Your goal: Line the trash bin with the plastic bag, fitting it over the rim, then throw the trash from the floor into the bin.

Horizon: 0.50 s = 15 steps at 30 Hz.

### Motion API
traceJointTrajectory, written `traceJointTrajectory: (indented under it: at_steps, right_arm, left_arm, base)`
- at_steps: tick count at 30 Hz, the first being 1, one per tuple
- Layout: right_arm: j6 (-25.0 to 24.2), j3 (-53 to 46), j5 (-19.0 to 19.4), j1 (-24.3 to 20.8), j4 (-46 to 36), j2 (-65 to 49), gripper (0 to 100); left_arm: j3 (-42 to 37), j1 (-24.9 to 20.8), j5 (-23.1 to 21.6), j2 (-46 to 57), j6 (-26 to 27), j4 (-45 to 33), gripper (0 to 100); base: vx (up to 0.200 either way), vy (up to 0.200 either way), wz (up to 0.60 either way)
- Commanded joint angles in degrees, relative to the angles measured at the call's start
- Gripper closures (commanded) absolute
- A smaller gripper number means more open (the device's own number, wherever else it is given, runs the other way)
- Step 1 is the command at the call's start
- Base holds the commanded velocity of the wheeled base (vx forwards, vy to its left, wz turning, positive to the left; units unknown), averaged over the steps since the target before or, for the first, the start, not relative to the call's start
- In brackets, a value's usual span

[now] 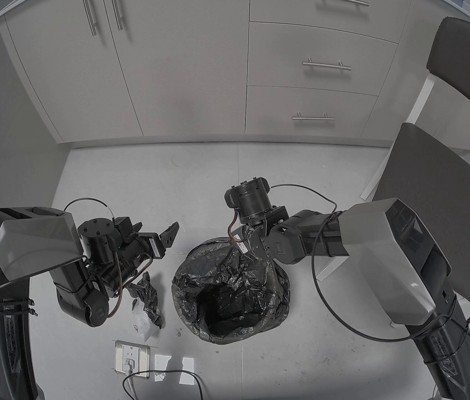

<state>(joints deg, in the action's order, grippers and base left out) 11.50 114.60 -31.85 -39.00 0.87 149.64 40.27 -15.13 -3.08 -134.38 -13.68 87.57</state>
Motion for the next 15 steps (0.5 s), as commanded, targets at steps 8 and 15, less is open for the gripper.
traceJointTrajectory:
  at_steps: [8,15]
  right_arm:
    - [-0.2,0.0,1.1,1.9,0.4,2.1,0]
    - [-0.5,0.0,1.7,3.7,0.5,1.9,0]
  left_arm:
    - [-0.2,0.0,0.0,-0.3,0.0,0.1,0]
    - [0.1,0.0,-0.1,-0.8,0.0,0.1,0]
  base:
    - [0.000,0.000,0.00]
    - [0.000,0.000,0.00]
